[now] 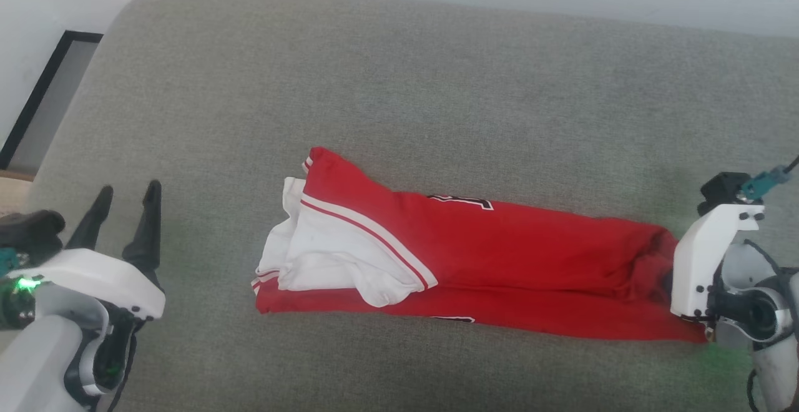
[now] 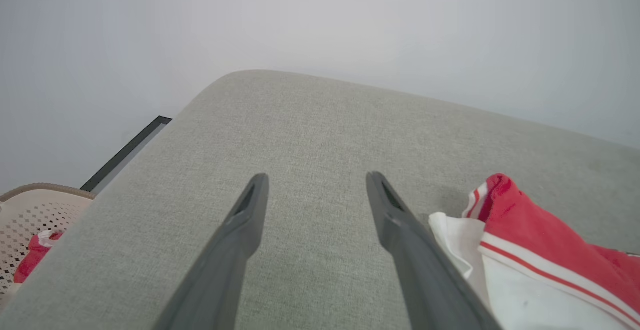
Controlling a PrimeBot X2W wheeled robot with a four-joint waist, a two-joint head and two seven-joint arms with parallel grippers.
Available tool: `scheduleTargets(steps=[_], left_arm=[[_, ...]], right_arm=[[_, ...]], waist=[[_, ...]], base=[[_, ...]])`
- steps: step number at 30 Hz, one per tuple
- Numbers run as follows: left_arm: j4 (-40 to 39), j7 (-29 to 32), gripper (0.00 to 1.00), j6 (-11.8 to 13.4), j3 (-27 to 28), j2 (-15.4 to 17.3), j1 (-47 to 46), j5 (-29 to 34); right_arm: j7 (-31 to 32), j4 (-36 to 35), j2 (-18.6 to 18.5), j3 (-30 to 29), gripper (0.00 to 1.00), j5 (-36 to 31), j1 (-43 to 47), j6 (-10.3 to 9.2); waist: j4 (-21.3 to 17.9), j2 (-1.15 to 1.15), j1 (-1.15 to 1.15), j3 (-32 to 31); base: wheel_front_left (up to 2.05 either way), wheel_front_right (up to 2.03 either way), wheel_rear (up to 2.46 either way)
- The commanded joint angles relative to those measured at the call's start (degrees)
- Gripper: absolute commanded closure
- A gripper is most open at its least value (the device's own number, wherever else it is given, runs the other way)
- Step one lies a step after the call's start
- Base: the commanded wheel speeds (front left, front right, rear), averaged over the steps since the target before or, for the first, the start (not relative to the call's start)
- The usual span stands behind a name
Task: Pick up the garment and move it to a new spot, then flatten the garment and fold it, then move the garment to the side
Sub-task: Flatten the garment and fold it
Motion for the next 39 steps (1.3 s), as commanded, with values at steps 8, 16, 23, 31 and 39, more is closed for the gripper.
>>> scheduleTargets(steps=[8,16,23,31,39], left_arm=[[1.41,-0.34,0.0,-4.16,10.59,-5.97,4.85,7.03],[2.98,-0.35,0.0,-8.76,18.54,-10.58,7.2,12.39],[4.22,-0.36,0.0,-12.03,23.56,-13.71,7.45,17.36],[6.02,-0.36,0.0,-14.54,27.15,-16.53,7.78,20.77],[6.87,-0.36,0.0,-15.65,28.53,-18.45,8.12,22.43]], right_arm=[[-2.14,1.47,-1.46,-0.8,1.0,2.94,-0.74,-0.05],[-3.3,3.36,-5.93,-8.69,1.0,0.71,-1.85,-0.05],[-4.83,7.69,-9.37,-15.89,1.0,-6.06,-4.03,-0.01],[-1.69,5.0,-7.27,-14.17,1.0,-5.21,-5.21,0.02],[4.34,-11.69,-3.04,-8.03,1.0,-1.04,-0.78,0.02]], waist=[[-0.32,0.0,0.0,0.01],[-1.25,0.0,0.0,0.19],[-1.94,0.0,0.0,0.57],[-3.23,0.0,0.0,-0.14],[-3.62,0.0,0.0,-1.42]], base=[[0.0,0.0,0.0],[0.0,0.0,0.0],[0.0,0.0,0.0],[0.0,0.0,0.0],[0.0,0.0,0.0]])
